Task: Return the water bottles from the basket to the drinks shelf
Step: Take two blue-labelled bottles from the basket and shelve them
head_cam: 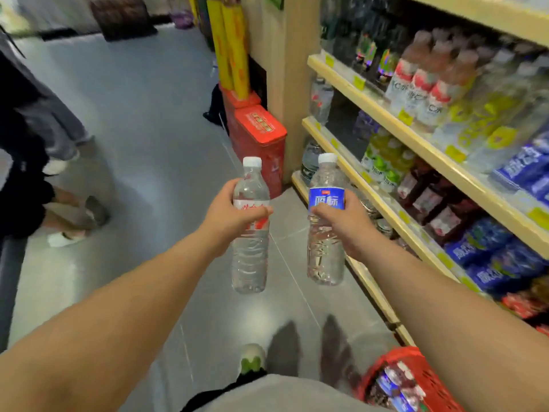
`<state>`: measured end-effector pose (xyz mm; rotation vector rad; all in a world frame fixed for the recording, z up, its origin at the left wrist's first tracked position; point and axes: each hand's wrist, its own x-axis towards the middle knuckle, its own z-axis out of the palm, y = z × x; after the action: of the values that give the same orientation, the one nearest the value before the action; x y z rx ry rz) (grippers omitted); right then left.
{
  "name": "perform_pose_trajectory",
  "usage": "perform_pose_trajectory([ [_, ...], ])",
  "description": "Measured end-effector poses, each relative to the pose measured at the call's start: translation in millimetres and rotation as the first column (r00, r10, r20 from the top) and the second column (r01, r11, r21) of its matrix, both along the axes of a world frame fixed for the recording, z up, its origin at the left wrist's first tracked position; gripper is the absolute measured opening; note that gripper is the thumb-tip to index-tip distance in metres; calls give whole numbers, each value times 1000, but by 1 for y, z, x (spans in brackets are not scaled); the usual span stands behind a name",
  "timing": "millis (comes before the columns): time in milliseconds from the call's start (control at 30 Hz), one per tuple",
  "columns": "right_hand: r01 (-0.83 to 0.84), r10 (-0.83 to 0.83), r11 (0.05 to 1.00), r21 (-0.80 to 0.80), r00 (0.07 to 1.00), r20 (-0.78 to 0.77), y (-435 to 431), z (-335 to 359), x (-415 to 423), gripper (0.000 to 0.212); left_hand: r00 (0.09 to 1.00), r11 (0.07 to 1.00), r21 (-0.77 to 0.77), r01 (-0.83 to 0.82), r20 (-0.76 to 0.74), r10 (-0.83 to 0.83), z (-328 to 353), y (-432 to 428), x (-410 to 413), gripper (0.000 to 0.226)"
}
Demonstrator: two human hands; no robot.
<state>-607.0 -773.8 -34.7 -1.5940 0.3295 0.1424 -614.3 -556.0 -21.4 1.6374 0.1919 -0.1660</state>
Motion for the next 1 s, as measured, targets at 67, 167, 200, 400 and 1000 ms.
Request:
perform_pose_trajectory([
  [67,3,-3,1000,-1,1000,11,19,6,33,38,1000,1000,0,8,8,-8,6,21,37,54],
  [167,-23,23,999,-28,1000,21,38,13,81,36,1000,1000,21,13,9,-13,12,42,91,59],
  [200,-27,27,999,-37,999,24,42,14,98,37,1000,1000,25,9,11,-10,12,46,110,60],
  [400,8,-4,997,-76,999,52,52,1,219,40,998,998,65,14,61,-18,2,54,230,55],
  [1000,315,-329,924,-219,944,-32,31,-24,480,48,872,869,108,484,22,-488,-43,12,584,58],
])
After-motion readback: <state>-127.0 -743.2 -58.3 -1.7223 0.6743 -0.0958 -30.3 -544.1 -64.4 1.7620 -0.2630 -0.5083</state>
